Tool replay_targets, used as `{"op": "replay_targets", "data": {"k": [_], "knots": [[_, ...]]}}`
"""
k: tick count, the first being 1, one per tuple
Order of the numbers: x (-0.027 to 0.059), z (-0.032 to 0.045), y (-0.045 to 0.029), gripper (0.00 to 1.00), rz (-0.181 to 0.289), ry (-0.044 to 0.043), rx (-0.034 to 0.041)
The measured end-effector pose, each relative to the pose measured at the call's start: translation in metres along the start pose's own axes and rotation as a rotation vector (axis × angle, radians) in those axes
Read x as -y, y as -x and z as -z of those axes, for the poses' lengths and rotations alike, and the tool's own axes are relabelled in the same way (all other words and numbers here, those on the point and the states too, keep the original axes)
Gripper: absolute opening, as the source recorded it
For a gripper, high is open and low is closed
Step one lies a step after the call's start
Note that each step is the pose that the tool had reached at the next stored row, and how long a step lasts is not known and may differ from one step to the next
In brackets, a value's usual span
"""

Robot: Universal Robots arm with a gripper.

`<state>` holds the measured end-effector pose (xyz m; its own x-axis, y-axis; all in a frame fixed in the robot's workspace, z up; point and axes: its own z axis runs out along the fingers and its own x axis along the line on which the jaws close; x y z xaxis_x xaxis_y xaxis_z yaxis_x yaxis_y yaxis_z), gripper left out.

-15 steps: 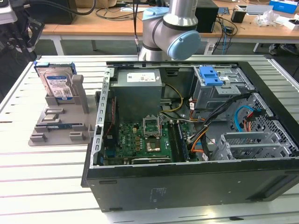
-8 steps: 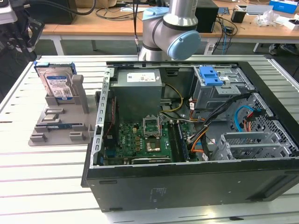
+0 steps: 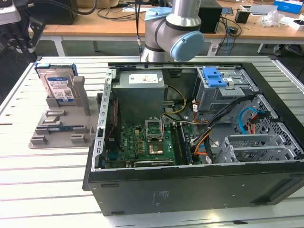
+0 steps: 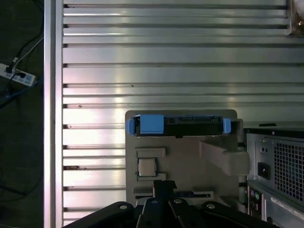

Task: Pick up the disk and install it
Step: 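Pick up the disk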

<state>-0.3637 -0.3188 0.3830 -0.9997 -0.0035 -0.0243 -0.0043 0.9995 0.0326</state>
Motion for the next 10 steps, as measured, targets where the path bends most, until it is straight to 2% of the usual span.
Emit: {"op": "replay_targets", "data": {"k": [3,5,10], "knots": [[0.0,0.0,0.0,0.11,0.067,0.0016,-0.0022],[0.0,0.0,0.0,0.11,0.131,0.0031,-0.0044],[0.0,0.0,0.0,0.11,0.192,0.0047,-0.0063]]}}
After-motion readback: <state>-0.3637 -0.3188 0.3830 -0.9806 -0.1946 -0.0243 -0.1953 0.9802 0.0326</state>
